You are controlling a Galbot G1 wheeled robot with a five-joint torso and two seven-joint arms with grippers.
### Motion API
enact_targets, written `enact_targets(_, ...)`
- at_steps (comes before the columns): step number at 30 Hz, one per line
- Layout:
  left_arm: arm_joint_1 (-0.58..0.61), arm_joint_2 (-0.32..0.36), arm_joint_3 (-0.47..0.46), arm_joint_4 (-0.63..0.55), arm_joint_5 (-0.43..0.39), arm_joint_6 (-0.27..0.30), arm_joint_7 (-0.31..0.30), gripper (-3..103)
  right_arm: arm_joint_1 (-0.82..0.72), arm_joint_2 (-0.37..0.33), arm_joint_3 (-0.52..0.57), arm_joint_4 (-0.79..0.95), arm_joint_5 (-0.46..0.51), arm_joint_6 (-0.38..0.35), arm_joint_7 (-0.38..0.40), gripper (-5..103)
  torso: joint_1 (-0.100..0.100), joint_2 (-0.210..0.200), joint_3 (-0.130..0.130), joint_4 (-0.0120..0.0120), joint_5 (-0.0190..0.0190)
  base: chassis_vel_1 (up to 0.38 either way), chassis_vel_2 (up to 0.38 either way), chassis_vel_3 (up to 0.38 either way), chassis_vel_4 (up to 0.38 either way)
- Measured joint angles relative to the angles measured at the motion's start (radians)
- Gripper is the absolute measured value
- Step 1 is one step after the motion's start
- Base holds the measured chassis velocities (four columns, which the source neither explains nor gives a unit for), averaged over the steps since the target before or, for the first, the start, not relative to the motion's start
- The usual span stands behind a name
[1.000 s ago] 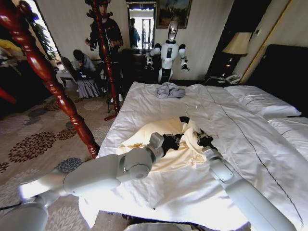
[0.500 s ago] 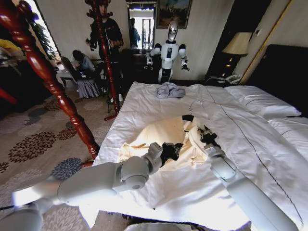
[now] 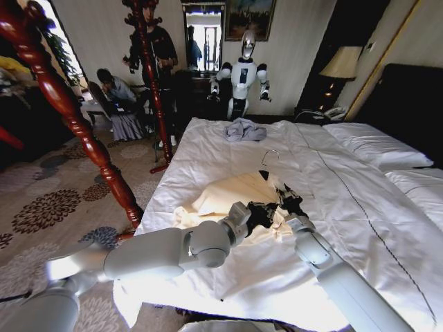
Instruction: Pick up the clothes from the bed and hang them on the clothes hanger.
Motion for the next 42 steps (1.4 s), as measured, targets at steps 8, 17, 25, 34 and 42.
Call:
enact_targets(8, 0.025, 0.038, 0.023, -0.054, 0.005, 0.004, 0.023, 0, 0.014, -0.007, 0.016, -0.008, 0.028, 0.006, 0.004, 18, 0.000, 0.000, 0.000, 0.0001, 0.0000, 0.000, 0.000, 0.000, 0.000)
enact_targets(17, 0.104, 0.130, -0.050, -0.086, 0.099, 0.034, 0.064, 13, 0.005, -0.012, 0.029, -0.007, 0.029, 0.019, 0.009, 18, 0.000, 0.000, 0.000, 0.0000, -0.0002, 0.000, 0.000, 0.000, 0.000)
enact_targets(25, 0.177, 0.214, -0.076, -0.144, 0.165, 0.066, 0.096, 45, 0.001, -0.004, 0.026, -0.009, 0.010, 0.039, 0.022, 18, 0.000, 0.000, 0.000, 0.0001, -0.0002, 0.000, 0.000, 0.000, 0.000)
enact_targets(34, 0.242, 0.269, -0.132, -0.170, 0.216, 0.044, 0.124, 78, -0.010, -0.004, 0.037, -0.008, -0.015, 0.073, 0.031, 18, 0.000, 0.000, 0.000, 0.0002, -0.0003, 0.000, 0.000, 0.000, 0.000)
enact_targets(42, 0.235, 0.308, -0.292, -0.164, 0.132, 0.008, 0.146, 100, -0.024, 0.001, 0.052, -0.008, -0.090, 0.139, 0.029, 18, 0.000, 0.000, 0.000, 0.0001, -0.0001, 0.000, 0.000, 0.000, 0.000)
